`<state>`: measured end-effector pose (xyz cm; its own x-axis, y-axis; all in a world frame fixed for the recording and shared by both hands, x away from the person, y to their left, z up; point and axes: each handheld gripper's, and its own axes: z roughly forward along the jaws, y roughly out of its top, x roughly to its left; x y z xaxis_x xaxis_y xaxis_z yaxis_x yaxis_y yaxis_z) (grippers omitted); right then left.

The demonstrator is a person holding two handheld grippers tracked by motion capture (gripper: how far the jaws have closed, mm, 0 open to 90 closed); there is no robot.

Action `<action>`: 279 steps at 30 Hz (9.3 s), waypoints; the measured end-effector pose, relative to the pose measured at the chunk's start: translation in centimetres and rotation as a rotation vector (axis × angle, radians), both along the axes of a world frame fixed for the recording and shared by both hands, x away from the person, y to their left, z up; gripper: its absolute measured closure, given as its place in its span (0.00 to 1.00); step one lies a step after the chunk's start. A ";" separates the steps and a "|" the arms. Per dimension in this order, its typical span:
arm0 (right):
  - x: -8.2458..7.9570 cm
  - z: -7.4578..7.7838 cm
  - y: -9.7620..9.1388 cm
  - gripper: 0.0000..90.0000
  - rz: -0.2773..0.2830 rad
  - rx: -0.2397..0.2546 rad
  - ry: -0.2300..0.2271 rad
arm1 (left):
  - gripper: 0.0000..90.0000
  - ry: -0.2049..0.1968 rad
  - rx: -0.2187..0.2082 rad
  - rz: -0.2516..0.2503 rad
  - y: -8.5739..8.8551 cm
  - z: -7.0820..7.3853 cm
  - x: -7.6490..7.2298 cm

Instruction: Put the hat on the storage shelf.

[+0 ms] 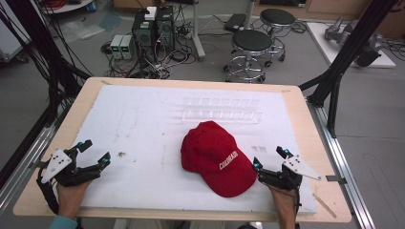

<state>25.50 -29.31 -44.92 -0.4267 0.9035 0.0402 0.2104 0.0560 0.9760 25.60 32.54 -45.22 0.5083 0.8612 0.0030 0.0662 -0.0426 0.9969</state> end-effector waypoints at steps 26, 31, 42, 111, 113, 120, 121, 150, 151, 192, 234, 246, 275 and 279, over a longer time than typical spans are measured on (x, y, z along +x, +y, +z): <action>1.7 8.3 5.4 0.03 0.297 -0.129 0.099 | 0.17 0.000 0.004 0.009 -0.1 0.0 0.0; 2.6 8.9 7.4 0.03 0.337 -0.181 0.132 | 0.17 0.001 0.004 0.012 -0.1 0.0 0.0; 4.5 8.6 10.2 0.03 0.413 -0.252 0.216 | 0.17 0.000 0.006 0.012 -0.1 0.0 0.0; 5.1 8.3 12.8 0.95 0.432 -0.236 0.295 | 0.19 0.045 0.078 0.046 -0.9 0.2 0.4; 5.0 8.8 13.2 0.95 0.436 -0.226 0.281 | 0.21 0.052 0.075 0.039 -0.8 0.2 0.5; 5.1 10.4 14.8 0.95 0.461 -0.199 0.212 | 0.21 0.075 0.071 0.048 -0.8 0.3 0.7; 5.1 10.6 15.0 0.95 0.464 -0.194 0.206 | 0.20 0.075 0.069 0.050 -0.8 0.3 0.7; 6.3 12.1 19.0 0.95 0.534 -0.021 0.019 | 0.20 0.120 0.084 -0.240 -1.6 3.2 1.3; 6.3 12.1 19.0 0.95 0.534 -0.021 0.019 | 0.20 0.124 0.078 -0.258 -1.8 3.6 1.4; 5.1 13.7 19.3 0.95 0.528 0.084 -0.105 | 0.31 0.269 -0.095 -0.685 -15.3 7.7 3.6; 4.9 13.5 19.0 0.12 0.453 0.085 -0.086 | 0.94 0.247 -0.102 -0.678 -15.6 8.3 3.1; 3.4 12.7 14.9 0.12 0.366 -0.029 -0.060 | 0.94 0.190 0.003 -0.575 -16.0 11.1 4.8; -1.7 4.9 2.6 0.12 0.065 -0.015 -0.012 | 0.94 0.183 0.225 -0.245 -21.3 13.7 13.4; -2.0 3.3 1.7 0.12 0.047 0.002 -0.009 | 0.94 0.209 0.249 -0.217 -21.9 12.8 14.2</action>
<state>23.51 -27.62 -41.64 -0.4694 0.8822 0.0377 0.1988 0.0641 0.9779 39.81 10.63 -32.44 0.6903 0.7196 0.0755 0.2295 -0.3167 0.9203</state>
